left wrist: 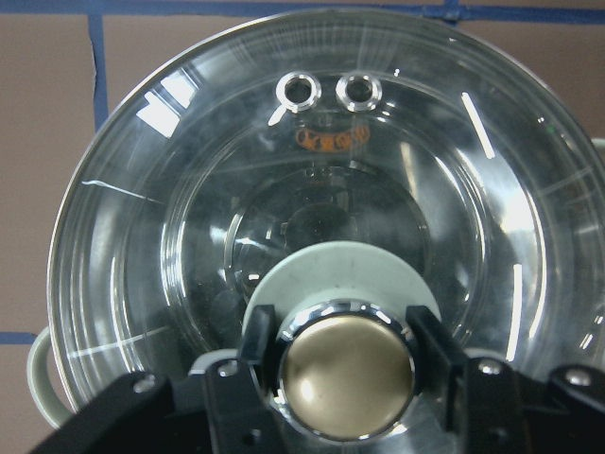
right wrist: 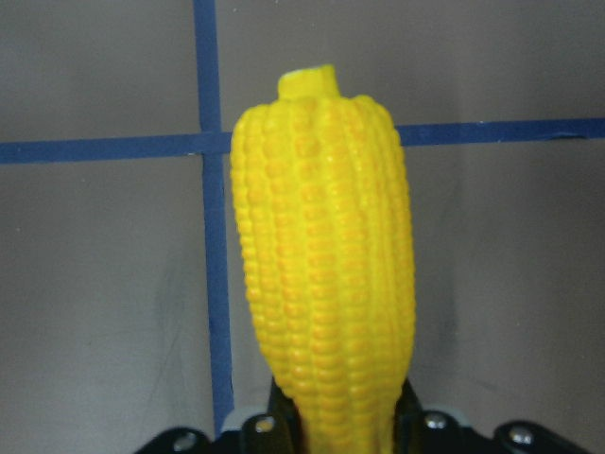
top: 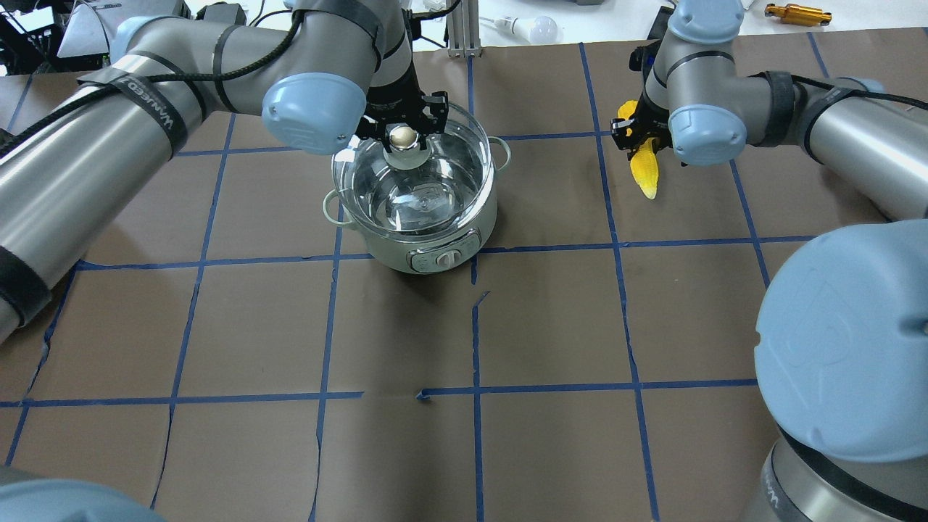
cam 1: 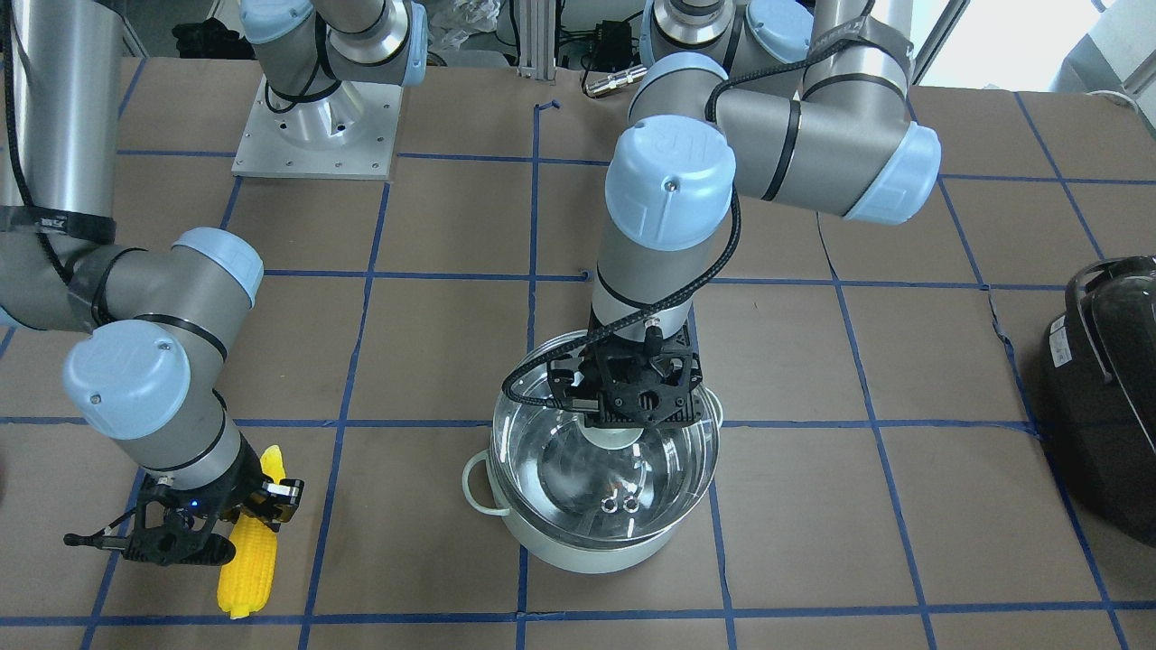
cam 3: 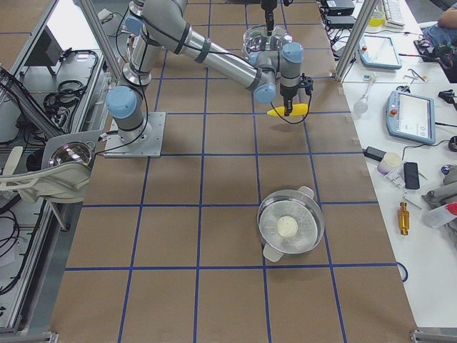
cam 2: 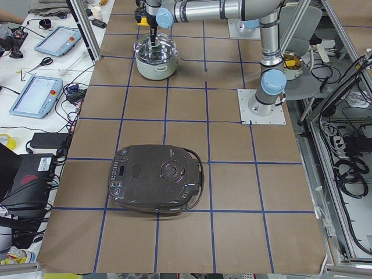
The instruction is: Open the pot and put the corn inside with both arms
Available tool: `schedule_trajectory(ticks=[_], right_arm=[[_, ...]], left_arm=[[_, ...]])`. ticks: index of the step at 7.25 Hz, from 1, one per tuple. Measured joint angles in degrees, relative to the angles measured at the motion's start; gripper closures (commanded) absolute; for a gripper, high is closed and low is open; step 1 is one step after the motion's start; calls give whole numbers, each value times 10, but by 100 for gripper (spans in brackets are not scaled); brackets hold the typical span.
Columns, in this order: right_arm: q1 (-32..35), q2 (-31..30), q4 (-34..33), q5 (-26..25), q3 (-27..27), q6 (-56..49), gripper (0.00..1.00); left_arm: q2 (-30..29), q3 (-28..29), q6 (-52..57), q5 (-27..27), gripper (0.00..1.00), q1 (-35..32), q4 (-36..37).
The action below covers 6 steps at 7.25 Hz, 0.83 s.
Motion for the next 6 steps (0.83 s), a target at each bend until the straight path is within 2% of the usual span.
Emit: schedule_trajectory(ticks=[2, 4, 6], right_arm=[[6, -30, 22, 1, -5, 21, 100], [45, -60, 54, -3, -16, 74, 100], [125, -76, 152, -5, -91, 201, 100]], left_arm=[[37, 11, 40, -3, 80, 46, -47], [56, 7, 120, -3, 80, 133, -63], [54, -15, 220, -2, 80, 232, -63]])
